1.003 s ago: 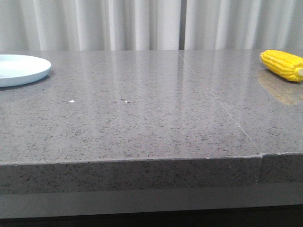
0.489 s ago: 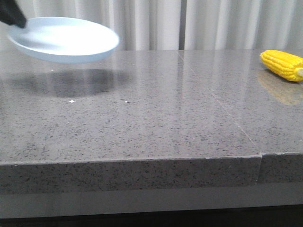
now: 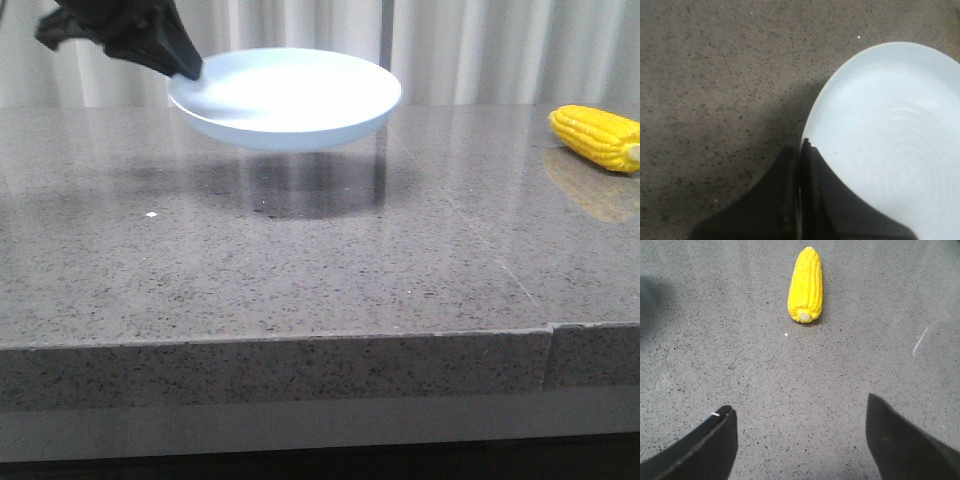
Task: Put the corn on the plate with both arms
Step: 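Grip the white plate rim with the left gripper and lift it, then carry the plate to the table centre, set it down, release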
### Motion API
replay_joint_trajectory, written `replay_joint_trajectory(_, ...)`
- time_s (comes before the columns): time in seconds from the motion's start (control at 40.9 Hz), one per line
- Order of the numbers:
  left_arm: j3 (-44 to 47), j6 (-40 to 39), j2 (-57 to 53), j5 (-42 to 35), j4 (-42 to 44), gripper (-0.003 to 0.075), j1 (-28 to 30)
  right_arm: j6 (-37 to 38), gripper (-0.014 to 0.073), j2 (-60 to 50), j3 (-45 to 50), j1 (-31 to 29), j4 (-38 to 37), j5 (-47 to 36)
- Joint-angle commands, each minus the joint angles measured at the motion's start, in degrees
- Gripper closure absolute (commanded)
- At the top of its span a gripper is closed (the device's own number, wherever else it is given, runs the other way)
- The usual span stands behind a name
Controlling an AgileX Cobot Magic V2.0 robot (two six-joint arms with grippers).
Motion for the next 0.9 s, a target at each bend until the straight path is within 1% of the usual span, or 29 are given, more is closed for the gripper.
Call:
replay_joint_trajectory(0.0,-1.7,-0.1,-0.4,-3.5,-3.1,0.074,-1.2,-0.4,0.0032,0.6,-1.7,-0.3,-1.0,-3.7)
replay_joint_trajectory(0.367,-1.7,-0.1,4.5,-3.3,-3.7,0.0739,-1.8,-0.4,0.0032,0.6,-1.7,-0.3,-1.0,-3.7)
replay_joint_trajectory(0.44,-1.7,-0.1,4.8,-3.0,-3.7,0.0721,-1.8,-0.4,0.0032,0.6,-1.7,-0.3,-1.0,-3.7)
replay_joint_trajectory(0.465,-1.7,-0.1,4.8,-2.9,-3.7,0.0704,-1.8,-0.4,0.0032,0.6,-1.7,-0.3,-1.0,-3.7)
replay_joint_trajectory(0.538,-1.7,-0.1,4.8,-2.2,-3.7,0.0611,-1.8,-0.4,0.0032,0.6,-1.7,-0.3,-1.0,-3.7)
replay_joint_trajectory(0.611,-1.7,-0.1,4.8,-2.0,-3.6,0.0465,-1.7,-0.4,0.0032,0.6,-1.7,-0.3,-1.0,-3.7)
replay_joint_trajectory(0.685,-1.7,-0.1,4.4,-2.0,-3.5,0.0348,-1.5,-0.4,0.0032,0.6,-1.7,-0.3,-1.0,-3.7)
replay_joint_trajectory(0.709,-1.7,-0.1,4.0,-2.0,-3.5,0.0321,-1.4,-0.4,0.0032,0.6,-1.7,-0.3,-1.0,-3.7)
replay_joint_trajectory(0.782,-1.7,-0.1,2.4,-2.1,-3.4,0.0265,-1.4,-0.4,0.0032,0.6,-1.7,-0.3,-1.0,-3.7)
replay_joint_trajectory(0.88,-1.7,0.5,-1.0,-1.9,-2.2,0.0258,-1.7,-0.4,0.0032,0.6,-1.7,-0.3,-1.0,-3.7)
